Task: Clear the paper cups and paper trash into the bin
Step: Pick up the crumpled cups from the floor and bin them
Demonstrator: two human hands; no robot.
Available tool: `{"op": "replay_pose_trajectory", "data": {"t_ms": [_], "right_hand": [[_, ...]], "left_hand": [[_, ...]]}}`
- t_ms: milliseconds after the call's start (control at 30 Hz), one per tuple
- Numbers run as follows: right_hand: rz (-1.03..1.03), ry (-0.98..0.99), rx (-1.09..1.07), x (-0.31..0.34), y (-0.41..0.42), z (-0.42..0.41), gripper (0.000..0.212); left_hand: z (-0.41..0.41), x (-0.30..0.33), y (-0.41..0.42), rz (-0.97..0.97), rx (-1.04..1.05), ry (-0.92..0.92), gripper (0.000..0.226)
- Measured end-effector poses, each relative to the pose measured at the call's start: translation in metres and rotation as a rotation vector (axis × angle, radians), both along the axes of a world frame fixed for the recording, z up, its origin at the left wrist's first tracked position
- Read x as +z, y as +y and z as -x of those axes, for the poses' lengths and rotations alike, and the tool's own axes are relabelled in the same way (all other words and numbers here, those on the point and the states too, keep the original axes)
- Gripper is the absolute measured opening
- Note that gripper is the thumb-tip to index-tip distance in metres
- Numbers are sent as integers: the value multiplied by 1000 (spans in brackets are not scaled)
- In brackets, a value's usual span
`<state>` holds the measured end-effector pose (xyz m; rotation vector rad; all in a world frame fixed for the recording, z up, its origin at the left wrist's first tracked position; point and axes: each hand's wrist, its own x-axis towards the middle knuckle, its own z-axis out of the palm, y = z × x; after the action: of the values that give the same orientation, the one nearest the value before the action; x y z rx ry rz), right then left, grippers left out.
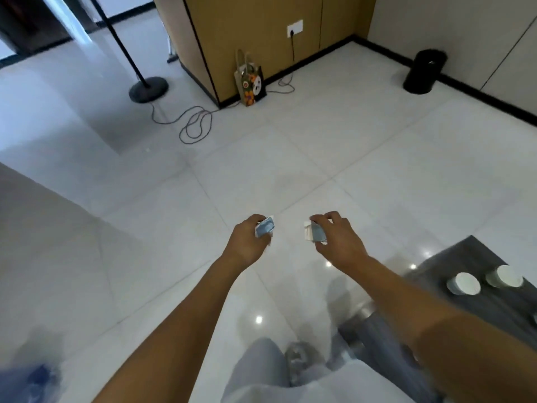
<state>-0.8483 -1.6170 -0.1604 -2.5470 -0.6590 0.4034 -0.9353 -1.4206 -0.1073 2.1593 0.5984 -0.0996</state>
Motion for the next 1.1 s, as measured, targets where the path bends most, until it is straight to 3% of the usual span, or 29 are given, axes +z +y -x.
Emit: {"op": "replay_pose_trajectory", "data": {"t_ms": [533, 800, 1100], "right_hand": [[-11, 4, -423, 16, 62, -366, 54], [11, 49, -550, -2, 23, -545, 56], [-47, 38, -591, 6, -38, -807, 54]], "left_hand": [[-456, -3, 90, 1, -390, -38, 29], [-671, -11, 51, 30, -564, -30, 27], [-930, -3, -14, 111, -556, 56, 24]]}}
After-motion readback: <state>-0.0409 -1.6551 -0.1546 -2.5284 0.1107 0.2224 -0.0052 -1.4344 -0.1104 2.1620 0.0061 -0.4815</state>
